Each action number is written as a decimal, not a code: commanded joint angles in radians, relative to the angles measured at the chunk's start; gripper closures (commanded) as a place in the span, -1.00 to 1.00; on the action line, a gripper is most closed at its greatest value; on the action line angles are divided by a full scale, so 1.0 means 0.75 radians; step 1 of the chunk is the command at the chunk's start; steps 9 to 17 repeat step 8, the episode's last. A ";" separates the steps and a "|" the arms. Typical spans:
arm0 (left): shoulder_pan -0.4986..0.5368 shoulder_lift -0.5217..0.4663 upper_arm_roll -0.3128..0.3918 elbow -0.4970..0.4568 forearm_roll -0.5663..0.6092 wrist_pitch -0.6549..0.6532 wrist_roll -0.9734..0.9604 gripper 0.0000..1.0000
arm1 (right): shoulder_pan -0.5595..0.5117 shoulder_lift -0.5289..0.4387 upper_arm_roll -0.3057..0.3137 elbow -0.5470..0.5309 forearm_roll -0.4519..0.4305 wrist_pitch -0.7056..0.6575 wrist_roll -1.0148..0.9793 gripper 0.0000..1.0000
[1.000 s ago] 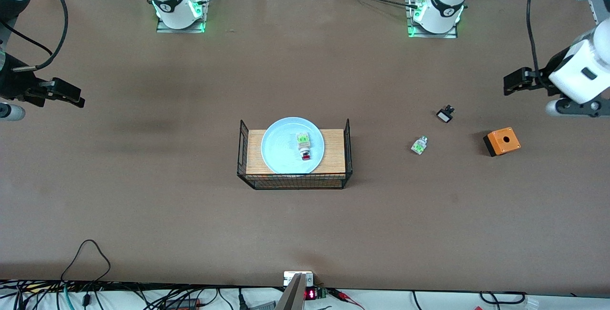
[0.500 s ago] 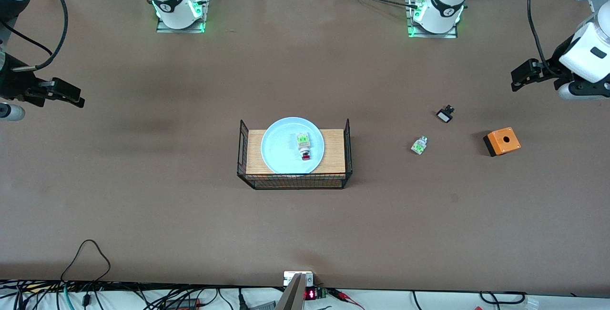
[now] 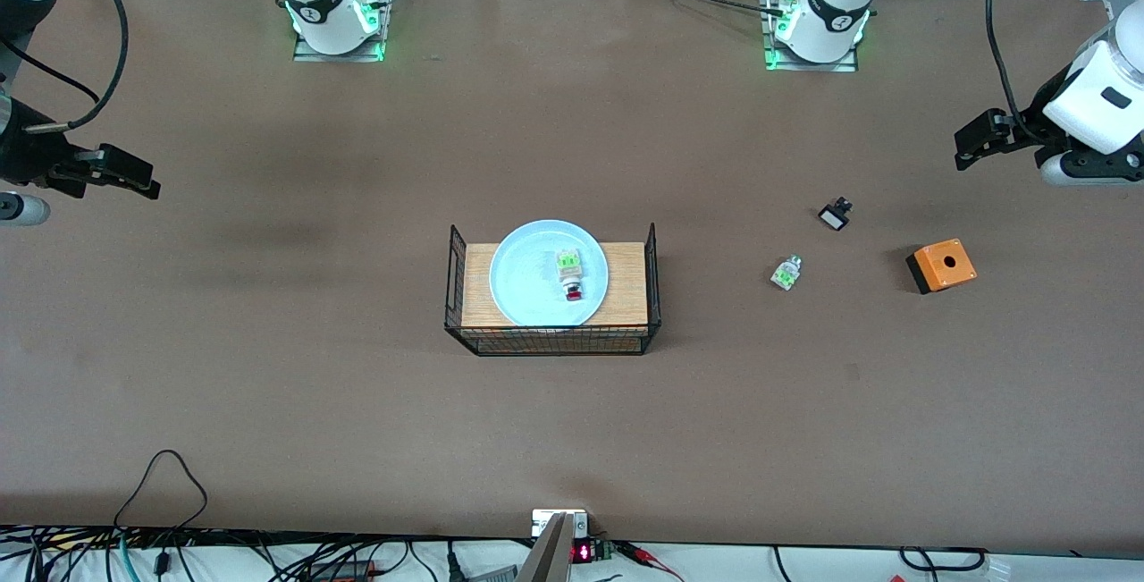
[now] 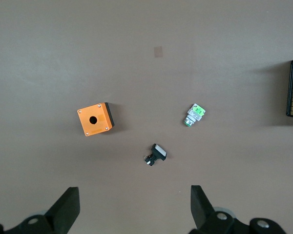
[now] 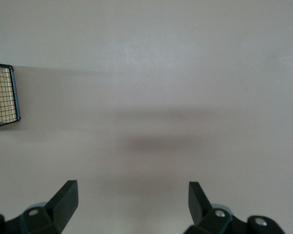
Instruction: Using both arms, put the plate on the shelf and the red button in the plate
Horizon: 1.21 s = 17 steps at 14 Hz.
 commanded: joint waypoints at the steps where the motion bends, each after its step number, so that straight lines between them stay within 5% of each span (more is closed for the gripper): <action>1: -0.019 -0.030 0.019 -0.028 -0.010 0.001 0.028 -1.00 | 0.003 -0.023 0.002 -0.004 -0.011 -0.021 0.002 -1.00; 17: -0.021 -0.030 0.019 -0.034 -0.012 -0.001 0.023 -1.00 | 0.001 -0.023 -0.002 -0.004 -0.006 -0.023 -0.002 -1.00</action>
